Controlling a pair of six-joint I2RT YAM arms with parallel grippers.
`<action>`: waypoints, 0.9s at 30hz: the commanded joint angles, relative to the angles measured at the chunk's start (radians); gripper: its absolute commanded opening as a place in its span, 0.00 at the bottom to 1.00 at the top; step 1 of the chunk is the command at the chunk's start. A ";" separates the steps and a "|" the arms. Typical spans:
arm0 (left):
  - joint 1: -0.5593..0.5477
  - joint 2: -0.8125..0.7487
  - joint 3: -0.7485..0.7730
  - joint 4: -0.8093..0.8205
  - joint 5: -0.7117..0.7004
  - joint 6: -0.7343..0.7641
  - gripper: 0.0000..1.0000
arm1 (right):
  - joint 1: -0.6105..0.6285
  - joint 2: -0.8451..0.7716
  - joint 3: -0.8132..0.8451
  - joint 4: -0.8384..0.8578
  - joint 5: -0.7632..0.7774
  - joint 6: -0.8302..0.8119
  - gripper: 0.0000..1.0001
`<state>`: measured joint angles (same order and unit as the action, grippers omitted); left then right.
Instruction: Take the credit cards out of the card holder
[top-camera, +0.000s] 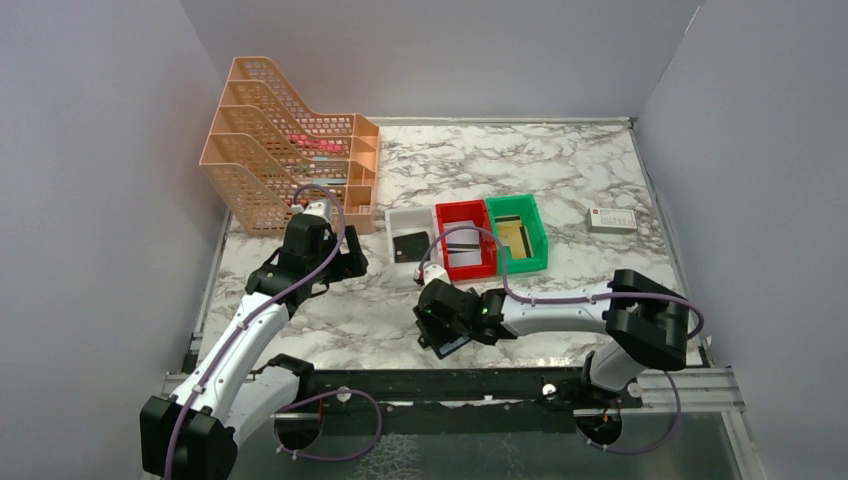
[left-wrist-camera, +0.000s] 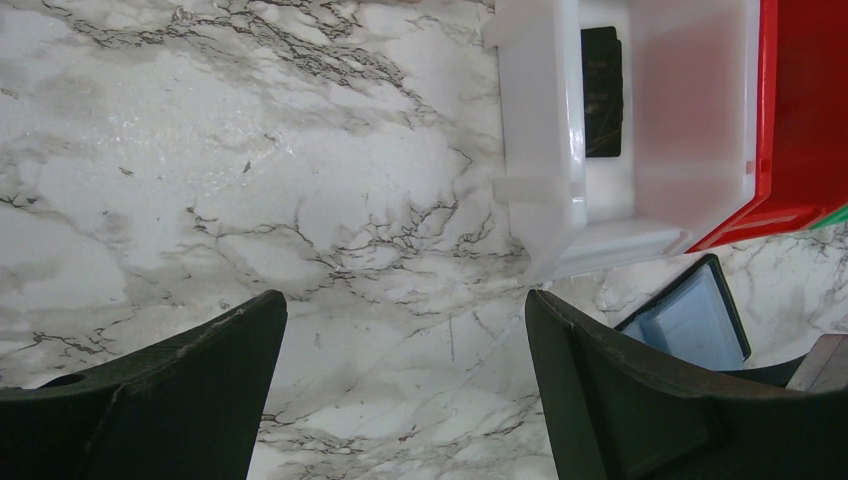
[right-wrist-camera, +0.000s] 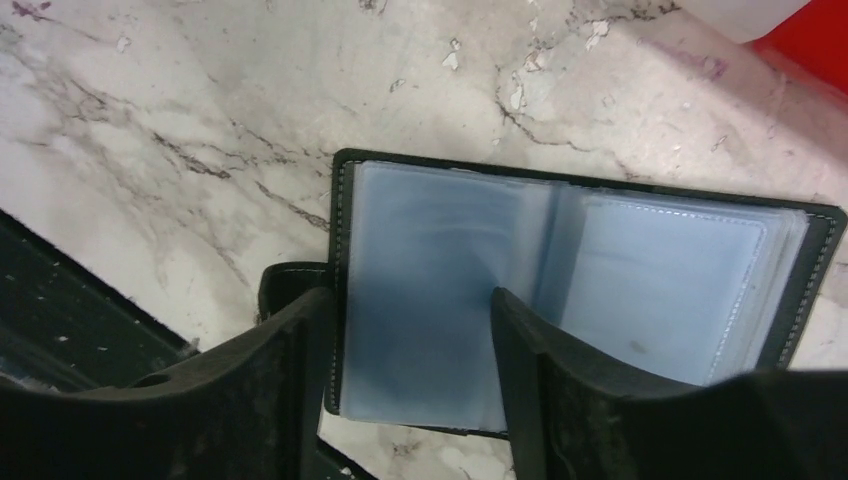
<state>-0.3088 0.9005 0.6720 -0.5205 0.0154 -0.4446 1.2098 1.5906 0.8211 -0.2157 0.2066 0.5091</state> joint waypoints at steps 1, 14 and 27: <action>0.004 0.008 -0.008 0.016 0.017 0.009 0.92 | 0.000 0.051 -0.026 -0.051 0.027 0.005 0.53; 0.003 0.011 -0.007 0.017 0.020 0.011 0.92 | -0.012 -0.170 -0.164 0.116 -0.057 0.069 0.21; 0.004 0.000 -0.008 0.016 0.023 0.010 0.92 | -0.139 -0.365 -0.183 0.010 -0.123 0.068 0.46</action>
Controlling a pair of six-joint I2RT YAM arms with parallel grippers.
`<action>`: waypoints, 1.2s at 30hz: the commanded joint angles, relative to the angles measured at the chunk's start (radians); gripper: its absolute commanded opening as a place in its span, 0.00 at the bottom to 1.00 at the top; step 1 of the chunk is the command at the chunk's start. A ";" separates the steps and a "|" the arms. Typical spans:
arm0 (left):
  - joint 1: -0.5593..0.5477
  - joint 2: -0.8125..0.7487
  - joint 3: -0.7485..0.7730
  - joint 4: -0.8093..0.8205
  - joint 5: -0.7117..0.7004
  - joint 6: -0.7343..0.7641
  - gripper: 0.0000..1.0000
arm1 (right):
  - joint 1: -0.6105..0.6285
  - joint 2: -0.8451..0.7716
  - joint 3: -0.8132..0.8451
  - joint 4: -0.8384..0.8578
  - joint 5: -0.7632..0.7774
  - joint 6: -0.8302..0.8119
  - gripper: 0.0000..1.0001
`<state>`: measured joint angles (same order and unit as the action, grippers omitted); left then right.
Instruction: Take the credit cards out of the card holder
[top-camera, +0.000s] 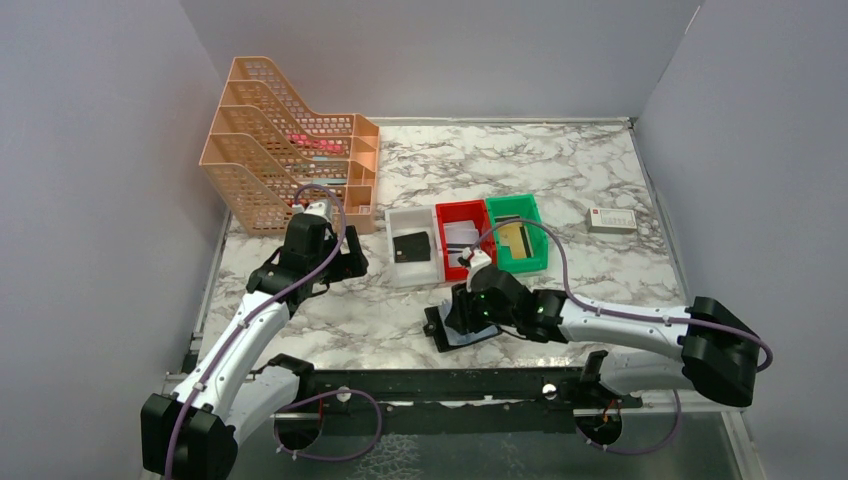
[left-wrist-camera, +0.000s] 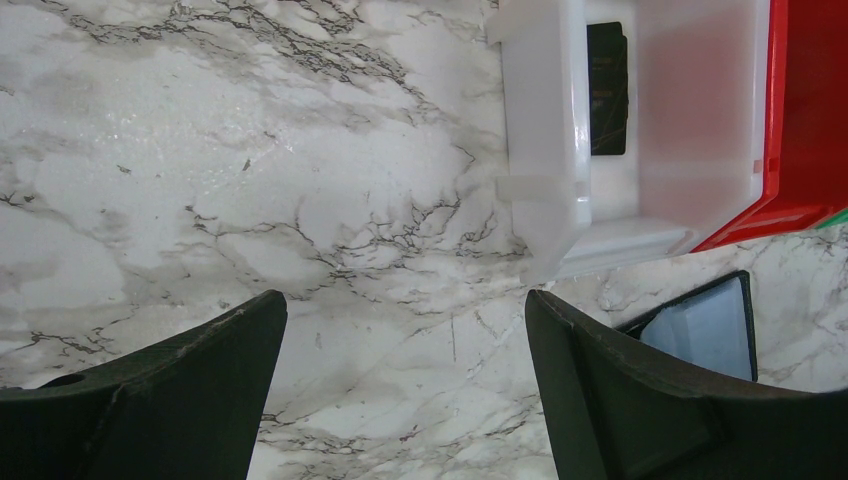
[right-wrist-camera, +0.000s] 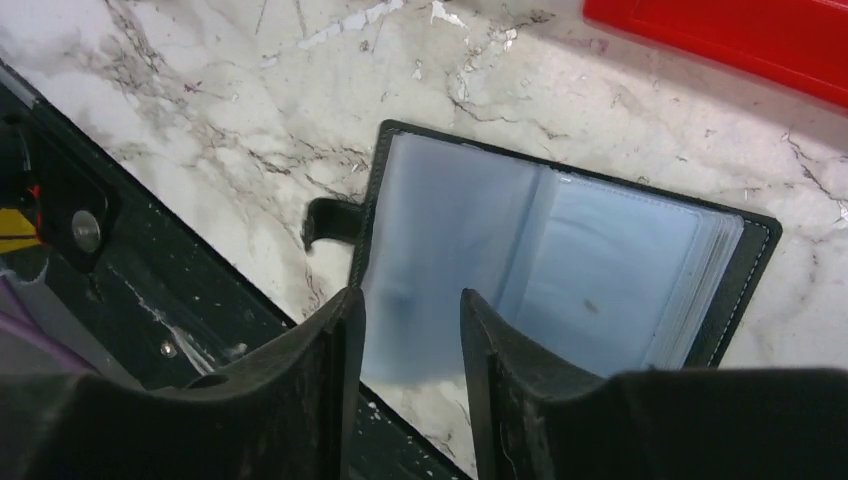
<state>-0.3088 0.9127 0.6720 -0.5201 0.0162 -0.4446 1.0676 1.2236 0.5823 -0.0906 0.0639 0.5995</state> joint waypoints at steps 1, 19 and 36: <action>0.004 -0.012 -0.008 0.017 0.022 0.010 0.92 | 0.003 0.003 0.062 -0.146 0.054 -0.031 0.50; 0.004 0.004 -0.007 0.017 0.021 0.011 0.92 | 0.022 0.426 0.148 -0.237 0.219 -0.045 0.78; 0.004 -0.004 -0.006 0.016 0.024 0.012 0.93 | 0.029 0.197 0.150 -0.317 0.358 -0.047 0.89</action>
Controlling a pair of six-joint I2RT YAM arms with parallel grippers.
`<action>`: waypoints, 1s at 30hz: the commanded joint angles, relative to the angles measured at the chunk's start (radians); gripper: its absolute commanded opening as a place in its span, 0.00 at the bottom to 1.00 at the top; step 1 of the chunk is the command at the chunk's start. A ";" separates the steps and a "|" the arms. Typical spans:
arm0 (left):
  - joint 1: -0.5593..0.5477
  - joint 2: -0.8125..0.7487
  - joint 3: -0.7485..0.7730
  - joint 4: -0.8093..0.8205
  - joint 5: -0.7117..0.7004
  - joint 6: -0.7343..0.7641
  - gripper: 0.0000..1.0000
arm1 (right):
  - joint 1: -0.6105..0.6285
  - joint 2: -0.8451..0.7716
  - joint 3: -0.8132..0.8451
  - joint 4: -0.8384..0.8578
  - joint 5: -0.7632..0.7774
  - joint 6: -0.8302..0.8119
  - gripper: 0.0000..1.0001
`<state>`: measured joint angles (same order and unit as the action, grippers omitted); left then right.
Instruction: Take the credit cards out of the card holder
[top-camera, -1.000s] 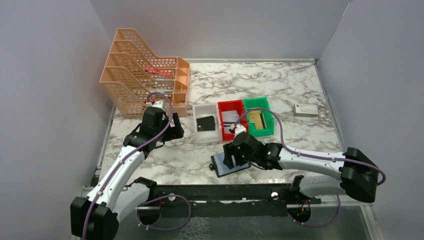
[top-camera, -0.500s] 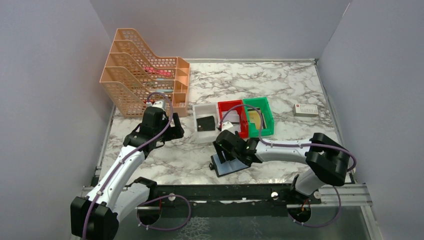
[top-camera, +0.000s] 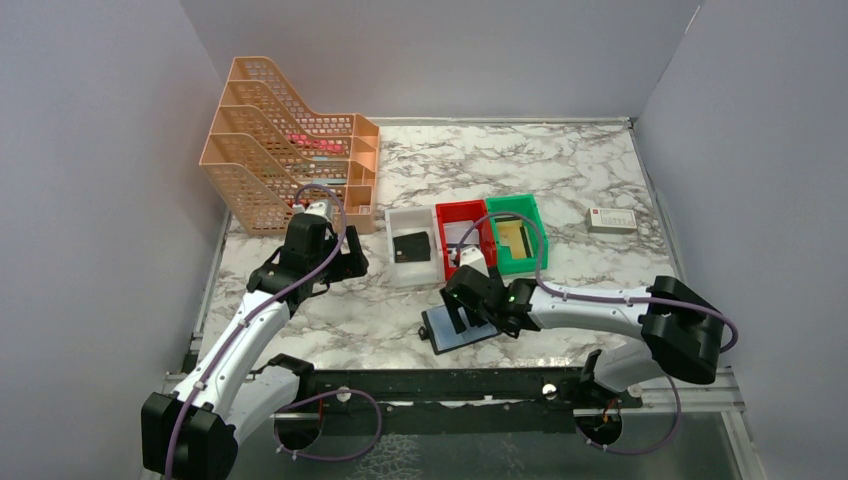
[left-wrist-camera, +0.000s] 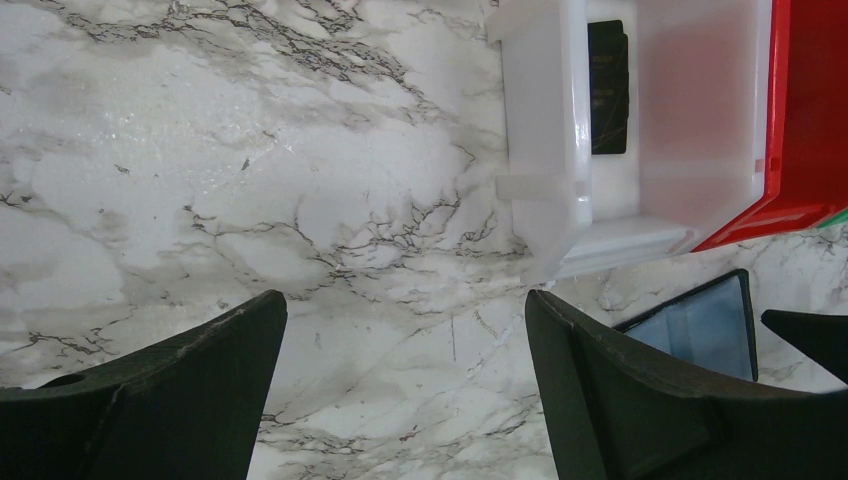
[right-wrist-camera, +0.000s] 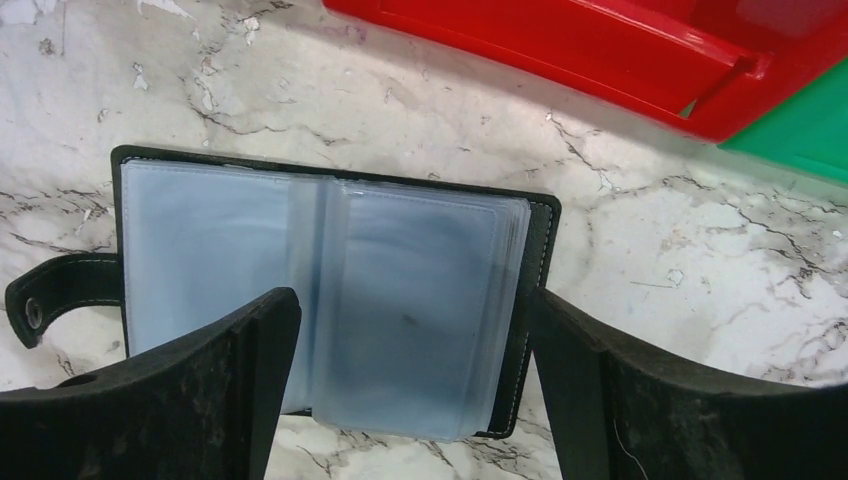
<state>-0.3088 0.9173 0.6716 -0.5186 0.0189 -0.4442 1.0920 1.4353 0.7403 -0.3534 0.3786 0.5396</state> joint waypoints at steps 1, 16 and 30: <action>0.004 -0.010 -0.007 0.014 0.021 0.012 0.93 | 0.005 -0.008 -0.015 -0.049 0.041 0.019 0.89; 0.004 -0.014 -0.007 0.017 0.029 0.013 0.93 | 0.003 0.104 -0.033 -0.003 -0.043 0.065 0.43; 0.004 -0.015 -0.006 0.019 0.034 0.013 0.93 | 0.003 -0.398 -0.020 -0.038 0.154 0.037 0.84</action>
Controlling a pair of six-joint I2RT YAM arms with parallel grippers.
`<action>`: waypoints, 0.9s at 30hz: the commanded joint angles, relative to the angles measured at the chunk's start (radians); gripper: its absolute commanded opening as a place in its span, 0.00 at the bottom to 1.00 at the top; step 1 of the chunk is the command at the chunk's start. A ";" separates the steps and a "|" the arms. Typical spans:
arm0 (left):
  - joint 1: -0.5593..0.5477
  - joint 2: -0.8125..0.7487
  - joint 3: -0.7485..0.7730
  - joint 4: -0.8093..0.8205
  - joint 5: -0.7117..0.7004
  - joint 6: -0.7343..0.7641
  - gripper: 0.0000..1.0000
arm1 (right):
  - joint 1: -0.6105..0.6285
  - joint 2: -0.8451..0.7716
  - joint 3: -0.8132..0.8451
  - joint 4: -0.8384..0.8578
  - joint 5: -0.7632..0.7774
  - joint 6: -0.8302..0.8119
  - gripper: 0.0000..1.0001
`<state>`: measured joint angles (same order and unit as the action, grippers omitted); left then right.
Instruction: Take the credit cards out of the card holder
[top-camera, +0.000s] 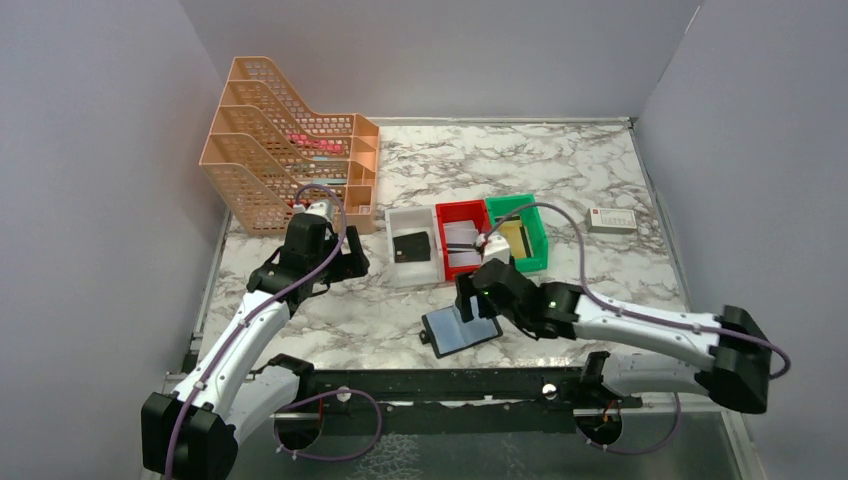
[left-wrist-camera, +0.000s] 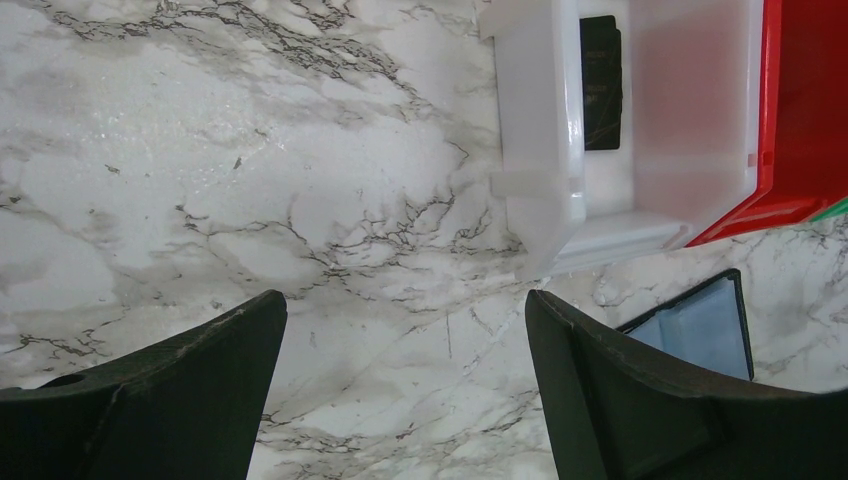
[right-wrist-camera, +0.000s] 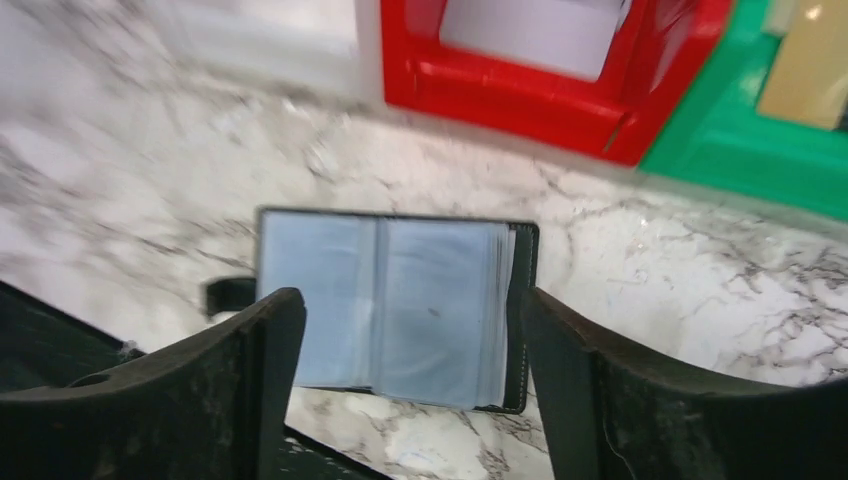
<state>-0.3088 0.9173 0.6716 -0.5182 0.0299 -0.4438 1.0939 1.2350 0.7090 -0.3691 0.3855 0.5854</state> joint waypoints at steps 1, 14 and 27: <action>0.004 -0.018 -0.005 0.020 0.025 0.013 0.93 | 0.001 -0.255 0.002 -0.013 0.185 -0.021 0.89; 0.004 -0.116 -0.003 0.034 -0.011 -0.002 0.93 | -0.406 -0.374 -0.053 -0.009 -0.005 -0.111 1.00; 0.004 -0.162 0.020 0.046 -0.079 0.000 0.93 | -0.495 -0.490 -0.110 0.091 -0.125 -0.158 1.00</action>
